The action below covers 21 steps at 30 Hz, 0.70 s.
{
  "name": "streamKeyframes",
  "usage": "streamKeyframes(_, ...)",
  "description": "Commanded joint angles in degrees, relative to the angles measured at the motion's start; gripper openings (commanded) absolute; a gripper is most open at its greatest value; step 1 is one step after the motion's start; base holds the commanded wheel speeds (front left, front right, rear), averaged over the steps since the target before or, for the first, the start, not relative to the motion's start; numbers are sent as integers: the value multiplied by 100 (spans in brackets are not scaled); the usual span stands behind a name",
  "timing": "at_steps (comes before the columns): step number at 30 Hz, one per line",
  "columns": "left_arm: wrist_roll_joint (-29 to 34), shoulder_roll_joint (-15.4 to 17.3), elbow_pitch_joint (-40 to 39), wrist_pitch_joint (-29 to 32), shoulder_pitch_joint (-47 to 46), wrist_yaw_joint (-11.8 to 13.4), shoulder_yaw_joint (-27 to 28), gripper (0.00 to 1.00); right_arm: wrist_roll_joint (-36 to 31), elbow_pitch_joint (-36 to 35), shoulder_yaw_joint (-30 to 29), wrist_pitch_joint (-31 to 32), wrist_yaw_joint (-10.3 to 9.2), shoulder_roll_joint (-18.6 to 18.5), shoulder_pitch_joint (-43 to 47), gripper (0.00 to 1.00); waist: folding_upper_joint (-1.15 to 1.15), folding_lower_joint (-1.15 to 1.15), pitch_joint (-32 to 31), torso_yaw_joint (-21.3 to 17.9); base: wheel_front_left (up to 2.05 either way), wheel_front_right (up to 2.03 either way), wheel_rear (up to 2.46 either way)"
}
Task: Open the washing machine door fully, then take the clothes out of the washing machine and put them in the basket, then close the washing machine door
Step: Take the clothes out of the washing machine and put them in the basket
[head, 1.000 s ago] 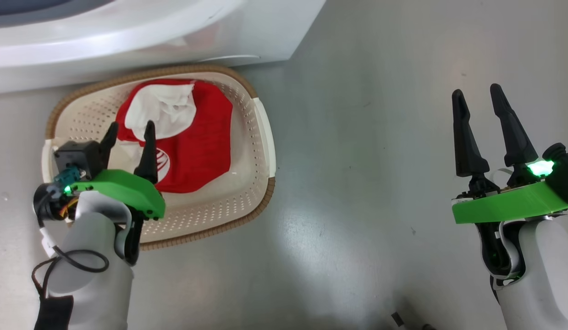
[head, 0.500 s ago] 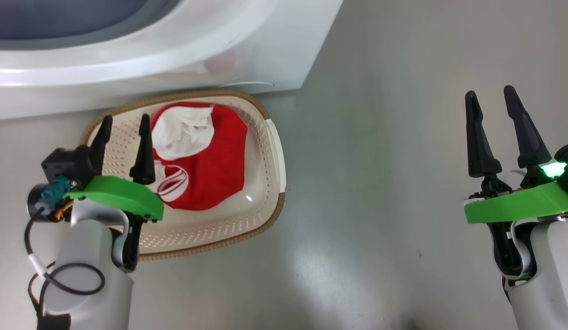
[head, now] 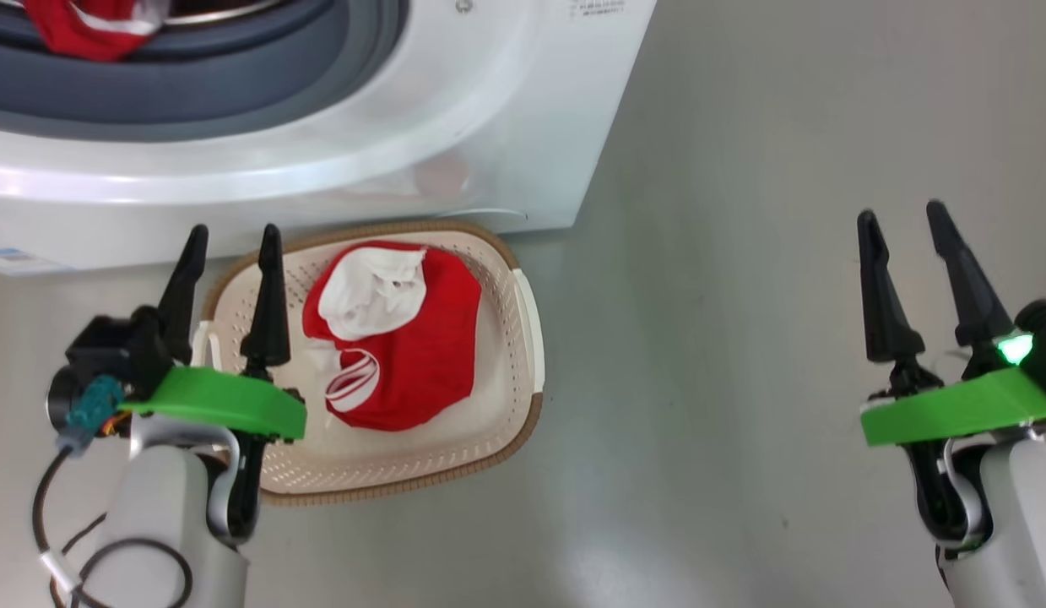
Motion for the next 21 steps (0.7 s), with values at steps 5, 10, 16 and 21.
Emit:
streamKeyframes(5, -22, 124, -474, -28, 444, -32, 161, 100, -55, -69, 116, -36, 36, -77, 334, 100, 0, 0, -396, 52, 0, 0, 0)
streamKeyframes(10, -22, 123, -897, -28, 838, -32, 236, 100, -44, -28, 112, -36, 36, -92, 506, 100, 0, 0, -697, 69, 0, 0, 0)
streamKeyframes(16, -41, 115, -1258, -28, 1256, -32, 233, 100, -25, 22, 114, -36, 36, -109, 709, 100, 0, 0, -996, 91, 0, 0, 0)
streamKeyframes(21, -74, 109, -1518, -28, 1657, -32, 279, 100, 10, 51, 158, -36, 36, -138, 892, 100, 0, 0, -1275, 60, 0, 0, 0)
